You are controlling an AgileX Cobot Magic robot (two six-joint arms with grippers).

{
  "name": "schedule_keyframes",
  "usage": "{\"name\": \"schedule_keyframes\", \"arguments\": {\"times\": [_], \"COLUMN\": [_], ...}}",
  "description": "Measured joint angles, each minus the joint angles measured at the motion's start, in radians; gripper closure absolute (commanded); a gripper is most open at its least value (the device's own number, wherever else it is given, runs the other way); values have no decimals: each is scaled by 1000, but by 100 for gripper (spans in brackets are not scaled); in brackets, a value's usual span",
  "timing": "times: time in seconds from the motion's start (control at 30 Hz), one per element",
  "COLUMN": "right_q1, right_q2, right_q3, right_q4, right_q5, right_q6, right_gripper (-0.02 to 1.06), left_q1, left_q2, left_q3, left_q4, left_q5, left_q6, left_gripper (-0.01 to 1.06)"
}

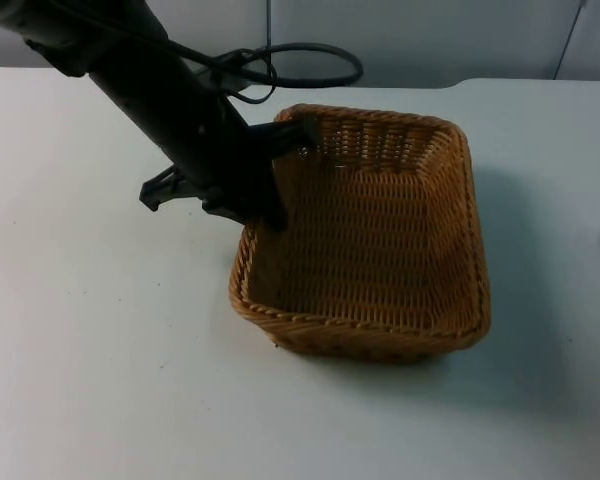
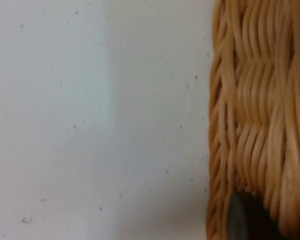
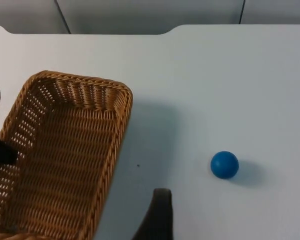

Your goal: Pick up the basket with the left hand and place the ball into the basket with the right hand.

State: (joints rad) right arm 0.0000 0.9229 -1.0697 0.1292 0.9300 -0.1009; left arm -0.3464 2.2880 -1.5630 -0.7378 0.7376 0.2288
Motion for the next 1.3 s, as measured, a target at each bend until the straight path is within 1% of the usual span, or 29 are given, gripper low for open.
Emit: {"name": "schedule_keyframes", "arguments": {"times": [0.13, 0.23, 0.47, 0.57, 0.6, 0.7, 0.73, 0.77, 0.9, 0.93, 1.1, 1.13, 1.23, 1.3], "right_q1": [0, 0, 0, 0, 0, 0, 0, 0, 0, 0, 0, 0, 0, -5], "right_q2": [0, 13, 120, 229, 229, 338, 380, 380, 566, 566, 787, 787, 892, 921], "right_q3": [0, 0, 0, 0, 0, -23, -41, -41, -152, -152, -230, -230, -250, -251], "right_q4": [-18, -48, -65, -65, -65, -55, -48, -48, -31, -31, 29, 29, 21, 16], "right_q5": [-2, -4, -3, -54, -54, -82, -88, -88, -104, -104, -120, -120, -123, -123], "right_q6": [0, 0, -20, -30, -30, -46, -53, -53, -86, -86, -144, -144, -153, -153], "right_gripper": [29, 29, 29, 29, 29, 29, 29, 29, 29, 29, 29, 29, 29, 29], "left_q1": [0, 0, 0, 0, 0, 12, 17, 17, 50, 50, 67, 67, 67, 67], "left_q2": [0, 0, -74, -170, -170, -223, -228, -228, -233, -233, -233, -233, -233, -233], "left_q3": [0, 0, 0, 0, 0, 0, 0, 0, 0, 0, 0, 0, 0, 0], "left_q4": [2, -19, -7, 57, 57, 81, 81, 81, 114, 114, 122, 122, 126, 126], "left_q5": [-2, -5, 19, 28, 28, 63, 74, 74, 111, 111, 115, 115, 117, 118], "left_q6": [-45, -83, -147, -208, -208, -229, -229, -229, -229, -229, -229, -229, -229, -229], "left_gripper": [105, 105, 105, 105, 105, 105, 105, 105, 105, 105, 105, 105, 105, 105]}}
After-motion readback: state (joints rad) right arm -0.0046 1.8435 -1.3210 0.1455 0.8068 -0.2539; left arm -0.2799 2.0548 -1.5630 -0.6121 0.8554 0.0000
